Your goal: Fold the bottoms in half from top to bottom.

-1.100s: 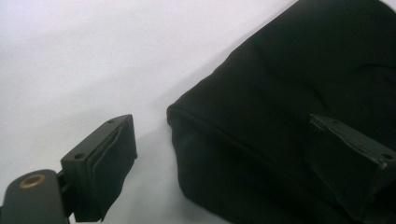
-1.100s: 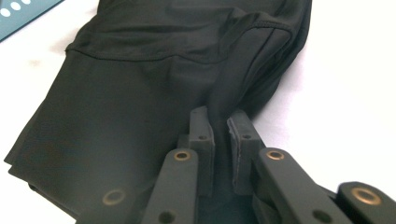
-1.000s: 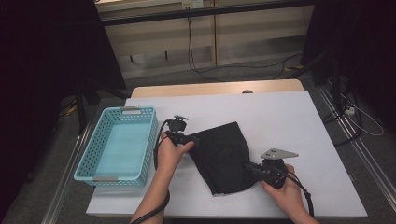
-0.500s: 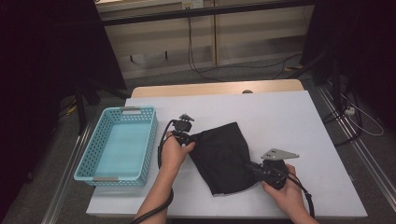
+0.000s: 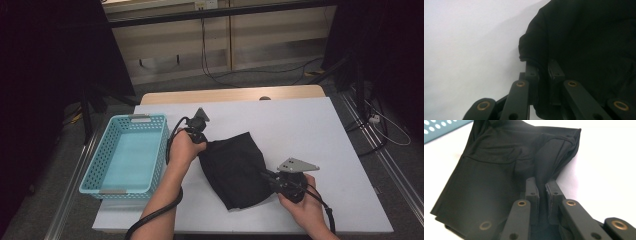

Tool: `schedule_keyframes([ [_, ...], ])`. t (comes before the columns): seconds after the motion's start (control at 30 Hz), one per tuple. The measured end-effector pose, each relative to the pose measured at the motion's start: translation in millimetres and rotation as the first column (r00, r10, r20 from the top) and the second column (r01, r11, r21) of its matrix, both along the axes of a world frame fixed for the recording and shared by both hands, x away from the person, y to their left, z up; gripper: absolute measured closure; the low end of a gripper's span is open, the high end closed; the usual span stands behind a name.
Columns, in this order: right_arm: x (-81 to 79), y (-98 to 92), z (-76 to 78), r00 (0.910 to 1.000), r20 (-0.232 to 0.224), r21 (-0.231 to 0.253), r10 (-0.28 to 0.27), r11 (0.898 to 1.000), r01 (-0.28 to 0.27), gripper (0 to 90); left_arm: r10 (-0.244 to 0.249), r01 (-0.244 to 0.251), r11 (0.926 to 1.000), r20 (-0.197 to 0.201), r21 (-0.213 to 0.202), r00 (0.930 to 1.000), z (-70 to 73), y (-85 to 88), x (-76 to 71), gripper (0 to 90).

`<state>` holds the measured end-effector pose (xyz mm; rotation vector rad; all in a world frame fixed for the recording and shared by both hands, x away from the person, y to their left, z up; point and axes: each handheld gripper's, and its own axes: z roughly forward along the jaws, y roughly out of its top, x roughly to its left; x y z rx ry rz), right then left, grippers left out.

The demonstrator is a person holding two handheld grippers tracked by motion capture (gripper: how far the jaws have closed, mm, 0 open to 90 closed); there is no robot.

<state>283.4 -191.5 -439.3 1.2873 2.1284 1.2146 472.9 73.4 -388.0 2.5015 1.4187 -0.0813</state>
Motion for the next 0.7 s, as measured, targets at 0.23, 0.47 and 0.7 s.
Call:
schedule_keyframes([
  [0.23, -0.5, 6.7, 9.7, 0.9996, 0.025, 0.032, 0.010, 0.999, -0.010, 83.1, 0.001, 0.000, 0.9998, -0.011, 0.022, 0.9999, 17.1, 3.5, 3.8, 81.6],
  [0.47, 1.8, 19.7, 17.5, 0.9978, 0.060, 0.052, 0.028, 0.998, -0.031, 83.2, 0.001, 0.003, 0.9974, -0.046, 0.072, 0.9990, 30.3, 12.7, 7.9, 81.7],
  [0.7, 1.8, 28.7, 22.1, 0.9957, 0.084, 0.071, 0.041, 0.996, -0.047, 83.3, 0.007, -0.001, 0.9949, -0.052, 0.101, 0.9986, 44.3, 19.4, 12.7, 81.7],
])
